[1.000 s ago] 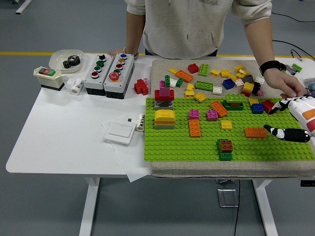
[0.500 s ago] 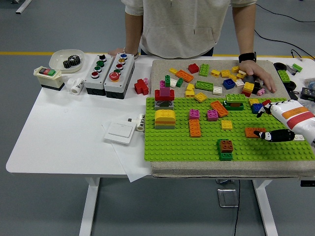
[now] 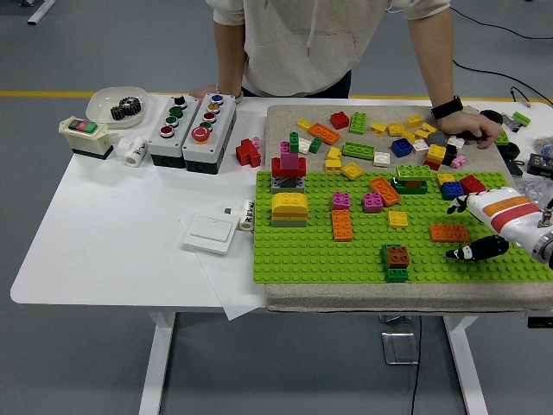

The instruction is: Pick up the brick,pile it on top of brick,press brick,pick up the brick,pile it on top of brick,press brick

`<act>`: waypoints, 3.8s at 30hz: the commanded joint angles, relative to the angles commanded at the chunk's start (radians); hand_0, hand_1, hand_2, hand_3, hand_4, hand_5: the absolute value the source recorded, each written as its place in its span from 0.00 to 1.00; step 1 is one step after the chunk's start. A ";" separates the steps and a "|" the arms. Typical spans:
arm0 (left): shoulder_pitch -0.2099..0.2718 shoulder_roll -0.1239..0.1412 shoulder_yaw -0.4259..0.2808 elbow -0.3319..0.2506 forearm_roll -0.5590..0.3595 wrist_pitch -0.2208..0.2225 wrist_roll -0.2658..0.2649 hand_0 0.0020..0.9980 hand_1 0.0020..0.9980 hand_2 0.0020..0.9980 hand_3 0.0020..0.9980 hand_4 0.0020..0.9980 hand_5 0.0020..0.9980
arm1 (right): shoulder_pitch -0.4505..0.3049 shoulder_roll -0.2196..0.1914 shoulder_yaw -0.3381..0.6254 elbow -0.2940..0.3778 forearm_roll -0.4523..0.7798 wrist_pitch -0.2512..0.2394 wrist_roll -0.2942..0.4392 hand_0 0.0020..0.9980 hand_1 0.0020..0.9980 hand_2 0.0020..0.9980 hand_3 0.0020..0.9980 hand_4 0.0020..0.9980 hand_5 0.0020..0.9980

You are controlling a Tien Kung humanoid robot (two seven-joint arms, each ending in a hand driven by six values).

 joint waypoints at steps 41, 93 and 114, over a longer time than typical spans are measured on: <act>0.005 0.000 -0.021 -0.002 0.041 0.001 0.016 0.77 0.75 0.75 0.59 0.66 0.67 | 0.033 0.059 -0.022 -0.136 0.038 -0.027 0.026 0.33 0.47 0.53 0.55 0.88 0.51; -0.010 0.001 -0.006 -0.005 0.017 0.002 0.008 0.77 0.75 0.75 0.59 0.66 0.67 | 0.052 0.077 -0.040 -0.195 -0.008 -0.062 0.068 0.22 0.40 0.48 0.52 0.82 0.53; -0.003 0.000 -0.018 -0.004 0.041 0.002 0.017 0.77 0.75 0.75 0.59 0.66 0.67 | 0.043 0.077 -0.042 -0.205 -0.017 -0.105 0.097 0.15 0.31 0.44 0.51 0.79 0.55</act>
